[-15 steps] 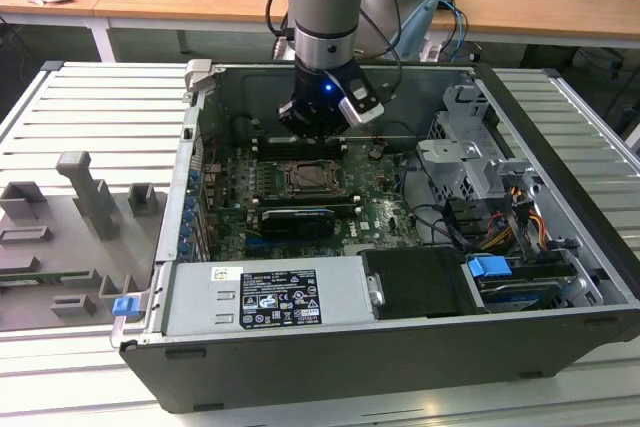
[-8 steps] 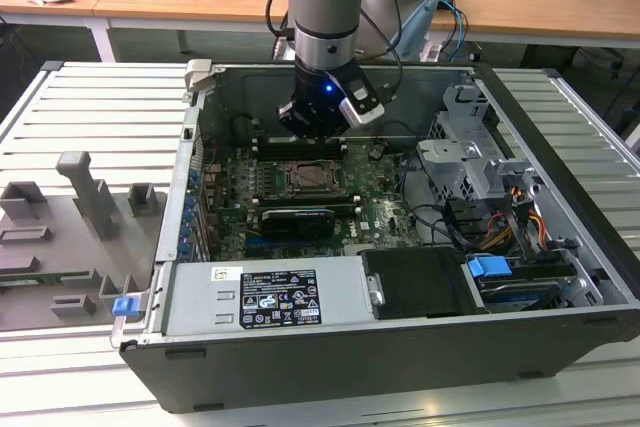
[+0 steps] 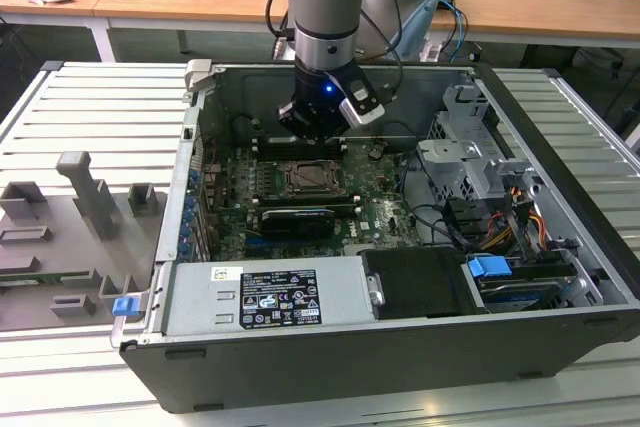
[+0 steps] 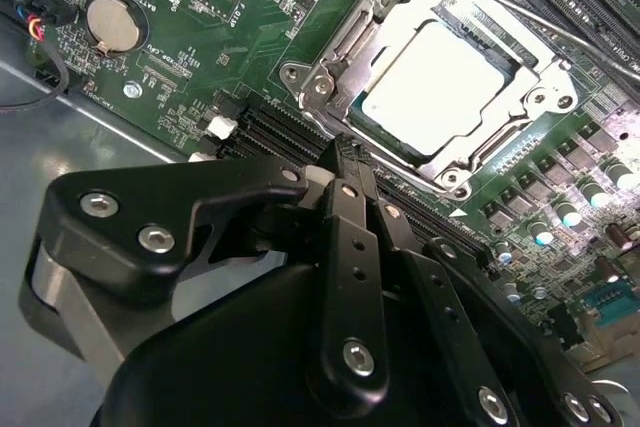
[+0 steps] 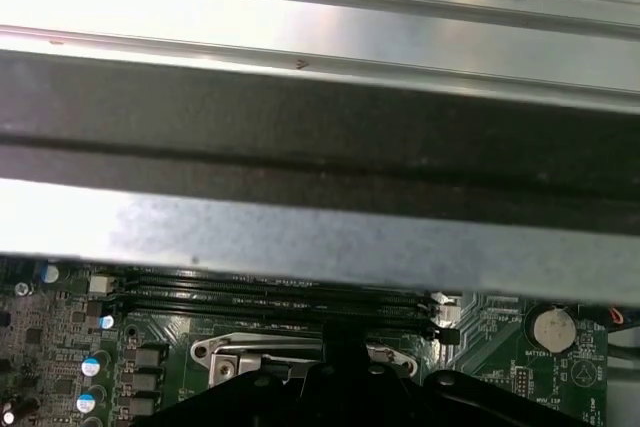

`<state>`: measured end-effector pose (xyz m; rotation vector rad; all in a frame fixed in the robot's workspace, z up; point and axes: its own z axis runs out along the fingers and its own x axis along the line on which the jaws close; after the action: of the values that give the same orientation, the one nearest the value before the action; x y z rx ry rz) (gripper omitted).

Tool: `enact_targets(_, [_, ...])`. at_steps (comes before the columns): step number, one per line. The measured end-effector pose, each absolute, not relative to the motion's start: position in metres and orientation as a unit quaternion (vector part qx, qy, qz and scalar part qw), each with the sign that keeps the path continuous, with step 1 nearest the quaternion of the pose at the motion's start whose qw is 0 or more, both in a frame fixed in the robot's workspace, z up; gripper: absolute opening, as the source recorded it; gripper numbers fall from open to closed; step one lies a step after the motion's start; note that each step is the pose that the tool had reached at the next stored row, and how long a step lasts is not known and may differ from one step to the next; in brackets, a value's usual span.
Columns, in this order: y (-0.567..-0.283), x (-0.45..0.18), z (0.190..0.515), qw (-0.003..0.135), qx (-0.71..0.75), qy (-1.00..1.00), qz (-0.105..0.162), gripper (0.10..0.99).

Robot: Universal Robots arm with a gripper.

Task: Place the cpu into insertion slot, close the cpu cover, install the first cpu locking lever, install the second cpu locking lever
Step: 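Install the second cpu locking lever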

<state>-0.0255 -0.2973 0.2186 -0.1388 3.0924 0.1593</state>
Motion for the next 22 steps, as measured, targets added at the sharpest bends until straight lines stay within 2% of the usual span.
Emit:
enact_targets(9, [-0.304, -0.026, 0.220, 0.021, -0.045, 0.997, 0.051, 0.106])
enact_targets(16, [-0.304, -0.025, 0.237, 0.021, -0.045, 0.997, 0.051, 0.106])
enact_targets(22, [-0.318, -0.026, 0.237, 0.021, -0.045, 0.997, 0.051, 0.106])
